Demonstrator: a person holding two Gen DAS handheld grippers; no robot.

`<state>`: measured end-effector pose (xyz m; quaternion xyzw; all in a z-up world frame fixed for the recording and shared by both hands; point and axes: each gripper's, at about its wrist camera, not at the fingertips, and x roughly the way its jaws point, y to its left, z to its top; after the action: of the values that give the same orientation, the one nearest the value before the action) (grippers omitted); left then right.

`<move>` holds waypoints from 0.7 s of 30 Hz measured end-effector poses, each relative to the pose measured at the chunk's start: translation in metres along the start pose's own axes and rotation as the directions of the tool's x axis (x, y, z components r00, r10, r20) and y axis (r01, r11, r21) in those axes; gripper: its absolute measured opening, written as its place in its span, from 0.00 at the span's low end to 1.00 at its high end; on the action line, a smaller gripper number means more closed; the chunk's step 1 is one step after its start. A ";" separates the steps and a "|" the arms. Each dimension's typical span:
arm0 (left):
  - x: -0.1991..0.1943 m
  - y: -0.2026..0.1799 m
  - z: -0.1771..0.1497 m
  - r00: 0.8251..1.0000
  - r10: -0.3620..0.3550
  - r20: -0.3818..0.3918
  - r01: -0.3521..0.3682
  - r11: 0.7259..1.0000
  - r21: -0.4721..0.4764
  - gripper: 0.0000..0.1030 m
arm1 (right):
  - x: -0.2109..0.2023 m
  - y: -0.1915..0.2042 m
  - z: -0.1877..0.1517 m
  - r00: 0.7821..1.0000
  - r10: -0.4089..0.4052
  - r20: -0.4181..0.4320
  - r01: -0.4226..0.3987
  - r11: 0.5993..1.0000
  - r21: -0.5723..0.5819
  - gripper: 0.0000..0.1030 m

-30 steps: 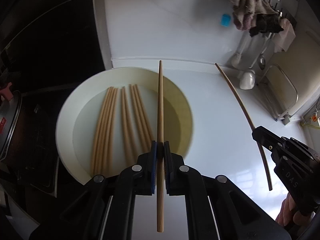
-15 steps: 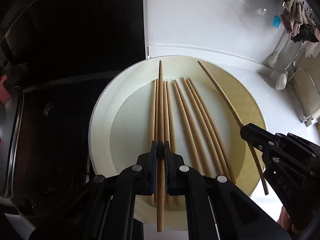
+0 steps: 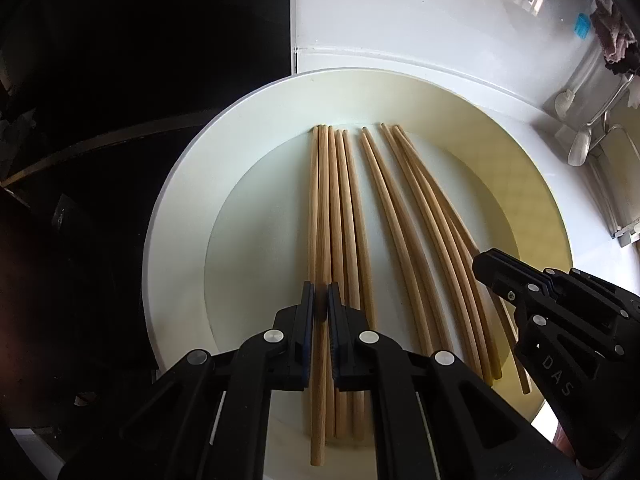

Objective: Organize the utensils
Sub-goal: 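Carry both chopsticks over the basin and lower them into the water, then open both tools to release the chopsticks into the basin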

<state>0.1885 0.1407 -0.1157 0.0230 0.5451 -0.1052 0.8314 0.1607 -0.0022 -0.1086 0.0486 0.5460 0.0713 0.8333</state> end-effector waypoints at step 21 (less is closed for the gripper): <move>-0.073 -0.006 -0.029 0.987 0.095 0.126 -0.080 0.990 -0.119 0.80 | -0.067 -0.020 -0.024 0.998 0.045 0.044 -0.043 0.998 -0.044 0.37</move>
<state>0.1330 0.1501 -0.0602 -0.0074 0.4928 -0.0386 0.8693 0.1139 -0.0332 -0.0607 0.0441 0.5241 0.1003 0.8446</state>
